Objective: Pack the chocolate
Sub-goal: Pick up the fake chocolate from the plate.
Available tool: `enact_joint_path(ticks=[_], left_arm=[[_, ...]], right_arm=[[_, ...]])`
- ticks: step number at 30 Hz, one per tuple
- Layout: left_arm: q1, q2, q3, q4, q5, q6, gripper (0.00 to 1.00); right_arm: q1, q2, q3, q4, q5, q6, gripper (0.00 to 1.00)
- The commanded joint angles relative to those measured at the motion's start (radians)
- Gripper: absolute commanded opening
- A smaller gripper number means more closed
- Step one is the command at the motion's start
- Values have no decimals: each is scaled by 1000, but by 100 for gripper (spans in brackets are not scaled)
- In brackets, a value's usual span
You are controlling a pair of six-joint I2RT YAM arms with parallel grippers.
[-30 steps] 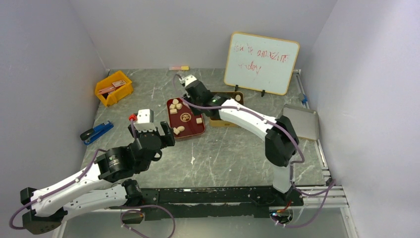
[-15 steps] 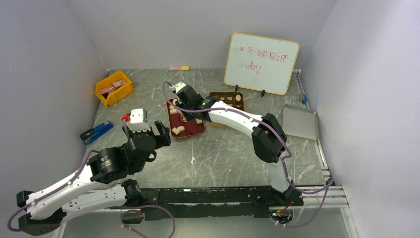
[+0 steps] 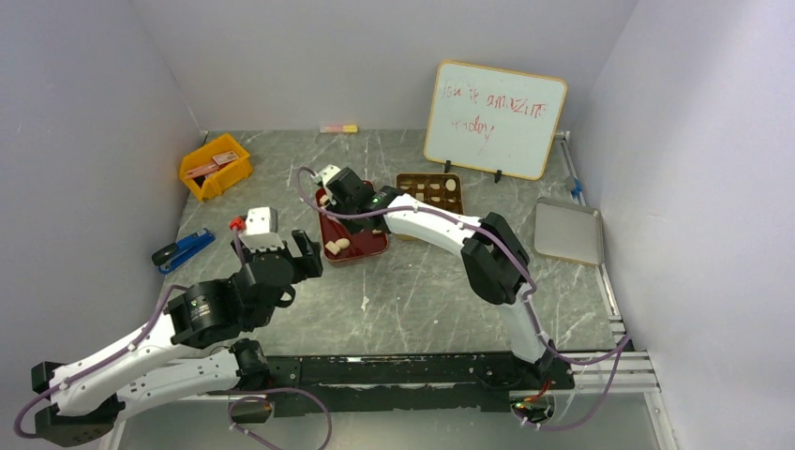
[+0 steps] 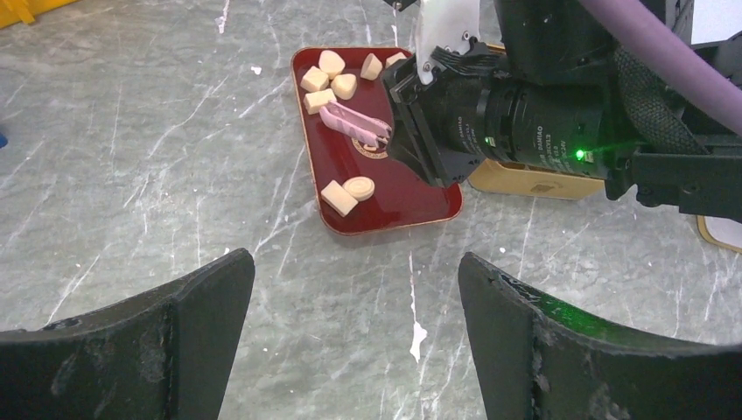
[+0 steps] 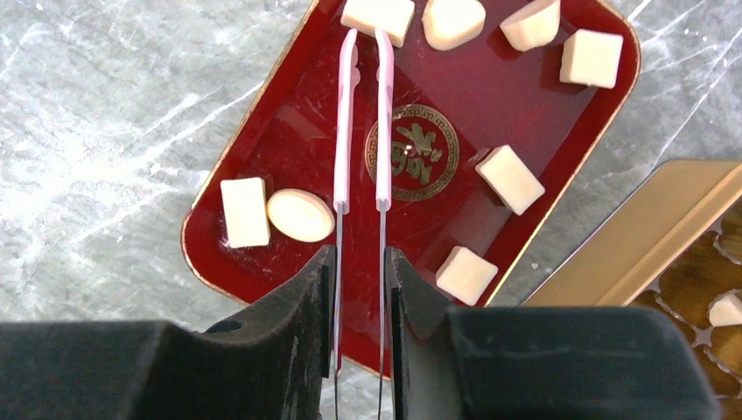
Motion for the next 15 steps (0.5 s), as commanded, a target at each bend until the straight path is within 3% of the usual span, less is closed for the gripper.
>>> enact_joint_path(ticks=[1, 15], left_arm=[[-5, 9, -4, 28, -21, 4, 91], [-5, 30, -8, 58, -13, 15, 91]], right_arm=[[3, 19, 63, 34, 18, -35, 27], [2, 21, 55, 5, 87, -26, 31]])
